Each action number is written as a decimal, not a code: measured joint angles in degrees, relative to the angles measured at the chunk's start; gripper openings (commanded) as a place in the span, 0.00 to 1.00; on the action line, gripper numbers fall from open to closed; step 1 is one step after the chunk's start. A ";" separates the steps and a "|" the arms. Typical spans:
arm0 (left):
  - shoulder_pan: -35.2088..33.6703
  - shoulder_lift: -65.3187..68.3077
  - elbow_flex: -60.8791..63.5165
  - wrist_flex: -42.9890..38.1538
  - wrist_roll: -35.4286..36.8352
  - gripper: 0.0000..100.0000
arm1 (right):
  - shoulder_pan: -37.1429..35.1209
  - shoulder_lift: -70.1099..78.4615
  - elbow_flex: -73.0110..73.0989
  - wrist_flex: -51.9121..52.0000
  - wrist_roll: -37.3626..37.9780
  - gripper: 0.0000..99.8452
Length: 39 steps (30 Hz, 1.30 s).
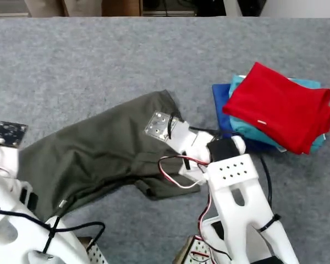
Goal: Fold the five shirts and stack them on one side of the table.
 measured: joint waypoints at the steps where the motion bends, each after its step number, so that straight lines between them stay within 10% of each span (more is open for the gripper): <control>1: -0.26 0.00 -1.49 0.00 0.44 0.20 | 0.00 0.00 -1.67 0.62 0.00 0.34; 6: 1.85 0.35 -8.00 -0.18 6.07 0.04 | -1.67 1.67 -9.05 0.53 -0.18 0.00; 16: 8.00 25.05 -8.18 -20.66 38.68 0.02 | -11.87 26.90 -22.33 -10.81 -13.27 0.00; 39: 9.23 47.38 -8.18 -32.35 38.68 0.02 | -18.29 65.32 -47.91 -0.79 -20.57 0.00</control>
